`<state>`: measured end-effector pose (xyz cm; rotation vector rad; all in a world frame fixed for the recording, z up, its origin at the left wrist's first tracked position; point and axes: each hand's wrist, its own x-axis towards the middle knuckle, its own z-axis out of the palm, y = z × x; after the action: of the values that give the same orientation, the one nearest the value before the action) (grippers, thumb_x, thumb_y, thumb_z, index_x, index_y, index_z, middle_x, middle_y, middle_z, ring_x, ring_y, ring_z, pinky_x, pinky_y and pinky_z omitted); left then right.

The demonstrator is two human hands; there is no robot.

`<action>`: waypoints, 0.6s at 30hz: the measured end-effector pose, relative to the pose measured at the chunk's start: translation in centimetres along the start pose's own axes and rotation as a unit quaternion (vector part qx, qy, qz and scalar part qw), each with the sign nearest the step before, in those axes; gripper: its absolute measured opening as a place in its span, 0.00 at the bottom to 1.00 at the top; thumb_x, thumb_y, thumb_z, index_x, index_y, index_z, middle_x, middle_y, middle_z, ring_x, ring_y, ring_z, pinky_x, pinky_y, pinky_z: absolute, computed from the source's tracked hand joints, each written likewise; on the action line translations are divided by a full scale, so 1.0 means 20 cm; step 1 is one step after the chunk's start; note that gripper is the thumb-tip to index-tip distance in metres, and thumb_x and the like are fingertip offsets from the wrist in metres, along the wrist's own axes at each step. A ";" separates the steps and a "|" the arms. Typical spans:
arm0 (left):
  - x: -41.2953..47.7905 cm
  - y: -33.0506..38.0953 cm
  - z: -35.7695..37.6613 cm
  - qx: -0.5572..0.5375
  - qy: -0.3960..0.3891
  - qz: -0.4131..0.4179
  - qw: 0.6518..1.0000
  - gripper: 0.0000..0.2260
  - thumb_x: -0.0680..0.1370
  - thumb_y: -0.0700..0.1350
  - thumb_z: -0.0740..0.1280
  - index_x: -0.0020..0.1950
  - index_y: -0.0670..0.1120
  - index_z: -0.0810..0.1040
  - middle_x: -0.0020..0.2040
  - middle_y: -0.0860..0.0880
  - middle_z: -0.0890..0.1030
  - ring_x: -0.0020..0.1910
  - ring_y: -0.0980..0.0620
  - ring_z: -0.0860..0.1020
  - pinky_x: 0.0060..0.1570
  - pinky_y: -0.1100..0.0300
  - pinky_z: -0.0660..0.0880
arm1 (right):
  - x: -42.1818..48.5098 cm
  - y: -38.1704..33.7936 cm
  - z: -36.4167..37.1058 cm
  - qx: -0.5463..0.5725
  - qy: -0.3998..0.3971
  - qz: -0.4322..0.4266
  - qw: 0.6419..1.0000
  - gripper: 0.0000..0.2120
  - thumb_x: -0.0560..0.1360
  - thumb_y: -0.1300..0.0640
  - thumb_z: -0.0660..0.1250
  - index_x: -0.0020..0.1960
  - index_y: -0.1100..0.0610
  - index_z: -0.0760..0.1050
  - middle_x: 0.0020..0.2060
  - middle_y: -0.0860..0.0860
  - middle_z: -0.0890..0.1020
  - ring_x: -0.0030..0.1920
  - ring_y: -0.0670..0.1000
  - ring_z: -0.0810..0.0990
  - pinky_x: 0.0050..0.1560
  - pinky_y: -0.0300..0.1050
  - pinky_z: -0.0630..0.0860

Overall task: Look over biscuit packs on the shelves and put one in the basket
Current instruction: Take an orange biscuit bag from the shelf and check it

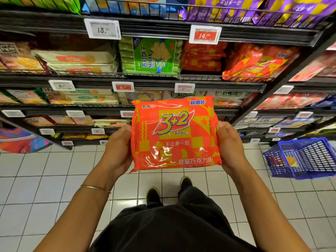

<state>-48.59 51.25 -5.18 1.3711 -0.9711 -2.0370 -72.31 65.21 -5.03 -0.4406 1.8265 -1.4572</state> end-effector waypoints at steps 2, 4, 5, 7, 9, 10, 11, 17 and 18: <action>0.00 0.01 0.00 -0.010 0.002 0.005 1.000 0.16 0.84 0.40 0.60 0.67 0.32 0.75 0.66 0.29 0.78 0.58 0.32 0.81 0.63 0.30 0.76 | 0.00 0.00 0.01 0.008 -0.002 0.001 1.000 0.12 0.76 0.38 0.62 0.38 0.39 0.78 0.36 0.44 0.83 0.37 0.45 0.83 0.42 0.49 0.77; 0.00 0.02 0.00 -0.014 0.006 0.009 1.000 0.15 0.84 0.40 0.60 0.67 0.33 0.76 0.64 0.30 0.80 0.56 0.33 0.82 0.62 0.29 0.77 | 0.00 0.01 0.02 0.009 0.000 -0.008 1.000 0.11 0.77 0.39 0.62 0.42 0.43 0.77 0.35 0.44 0.83 0.35 0.44 0.83 0.40 0.47 0.77; 0.00 0.02 -0.01 -0.013 0.008 0.011 1.000 0.15 0.84 0.40 0.61 0.66 0.34 0.77 0.63 0.31 0.81 0.55 0.34 0.82 0.61 0.30 0.78 | 0.01 0.02 0.02 0.009 -0.001 -0.014 1.000 0.11 0.78 0.40 0.62 0.45 0.45 0.76 0.36 0.44 0.84 0.36 0.44 0.83 0.40 0.47 0.77; -0.01 0.03 -0.02 -0.014 0.013 0.018 1.000 0.13 0.83 0.40 0.61 0.62 0.36 0.80 0.58 0.32 0.82 0.52 0.35 0.83 0.60 0.32 0.79 | 0.01 0.03 0.03 0.011 -0.011 -0.020 1.000 0.11 0.83 0.41 0.61 0.48 0.47 0.75 0.37 0.44 0.85 0.37 0.44 0.85 0.39 0.46 0.79; -0.01 0.03 -0.05 -0.018 0.021 0.024 0.999 0.10 0.83 0.40 0.63 0.56 0.40 0.83 0.54 0.36 0.84 0.49 0.38 0.84 0.56 0.36 0.81 | 0.01 0.04 0.03 0.020 -0.025 -0.019 0.999 0.12 0.84 0.41 0.61 0.51 0.49 0.75 0.38 0.44 0.86 0.39 0.45 0.86 0.37 0.43 0.80; -0.01 0.03 -0.06 -0.021 0.020 0.027 0.999 0.09 0.83 0.40 0.63 0.54 0.42 0.84 0.53 0.38 0.85 0.48 0.39 0.85 0.53 0.38 0.82 | 0.01 0.03 0.04 0.025 -0.031 -0.016 0.999 0.12 0.83 0.41 0.61 0.51 0.49 0.74 0.39 0.44 0.86 0.39 0.45 0.87 0.36 0.41 0.81; -0.01 0.03 -0.07 -0.023 0.016 0.031 0.999 0.09 0.83 0.41 0.64 0.54 0.42 0.84 0.52 0.39 0.86 0.48 0.40 0.85 0.53 0.40 0.83 | 0.01 0.03 0.04 0.030 -0.038 -0.013 0.999 0.13 0.83 0.41 0.62 0.51 0.50 0.74 0.39 0.44 0.87 0.39 0.46 0.87 0.35 0.41 0.81; -0.04 0.05 -0.10 -0.084 -0.004 0.036 0.996 0.16 0.87 0.51 0.61 0.66 0.42 0.80 0.60 0.40 0.83 0.59 0.40 0.82 0.63 0.41 0.79 | 0.01 0.01 0.08 0.063 -0.058 0.002 0.996 0.12 0.86 0.47 0.61 0.47 0.53 0.73 0.35 0.45 0.86 0.35 0.45 0.86 0.32 0.40 0.80; -0.04 0.06 -0.11 -0.079 -0.010 0.044 0.996 0.15 0.87 0.50 0.61 0.66 0.42 0.79 0.60 0.40 0.83 0.58 0.40 0.82 0.61 0.42 0.79 | 0.01 0.00 0.09 0.072 -0.063 0.007 0.995 0.12 0.86 0.48 0.61 0.46 0.52 0.73 0.36 0.46 0.86 0.36 0.46 0.86 0.32 0.40 0.81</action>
<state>-46.29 50.47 -4.30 1.2068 -0.8447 -2.0177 -71.22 63.89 -5.26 -0.4367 1.6108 -1.5053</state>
